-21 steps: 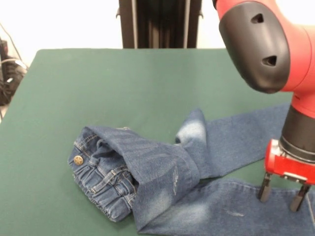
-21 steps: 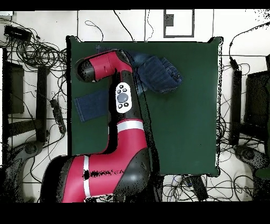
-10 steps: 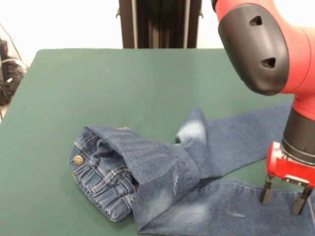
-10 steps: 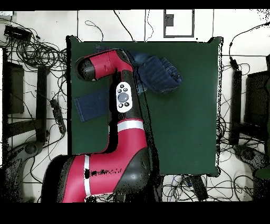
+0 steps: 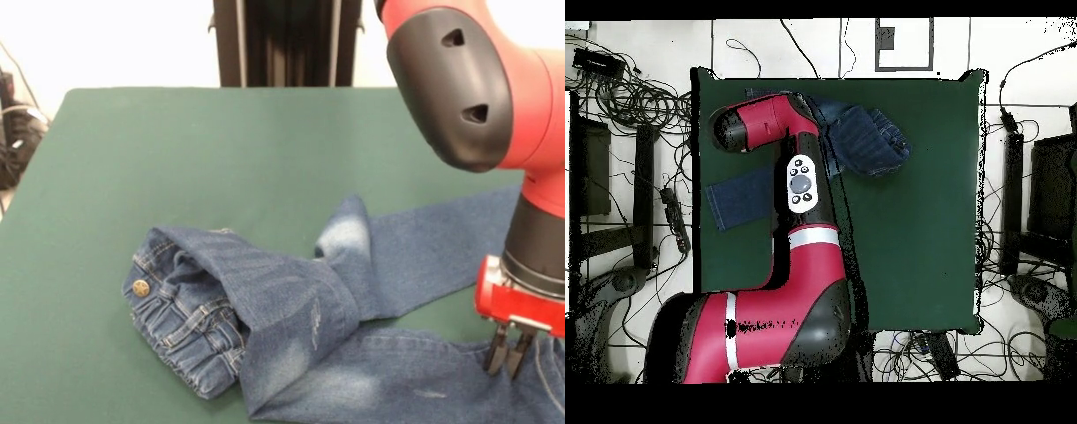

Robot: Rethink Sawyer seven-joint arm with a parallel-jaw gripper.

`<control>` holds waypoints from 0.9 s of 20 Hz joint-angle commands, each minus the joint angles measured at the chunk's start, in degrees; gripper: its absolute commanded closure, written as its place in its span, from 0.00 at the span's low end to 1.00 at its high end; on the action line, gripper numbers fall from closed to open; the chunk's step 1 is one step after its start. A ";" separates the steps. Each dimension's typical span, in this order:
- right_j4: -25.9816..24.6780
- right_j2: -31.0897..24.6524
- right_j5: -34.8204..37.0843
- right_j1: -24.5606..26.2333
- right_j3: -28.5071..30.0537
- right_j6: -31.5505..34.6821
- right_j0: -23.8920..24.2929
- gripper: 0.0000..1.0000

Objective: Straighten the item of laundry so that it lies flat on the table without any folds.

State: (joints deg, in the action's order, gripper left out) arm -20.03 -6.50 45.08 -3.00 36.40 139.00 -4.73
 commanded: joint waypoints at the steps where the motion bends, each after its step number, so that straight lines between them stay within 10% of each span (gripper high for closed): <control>1: 1.80 -1.54 -0.66 2.68 3.38 6.70 -1.40 1.00; 9: 2.02 -1.10 -0.49 2.30 2.89 6.25 -1.46 1.00; 18: 4.35 1.62 10.16 -15.70 11.27 -1.51 -0.88 1.00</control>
State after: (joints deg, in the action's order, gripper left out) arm -18.71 -5.33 45.84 -7.80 39.23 139.00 -4.76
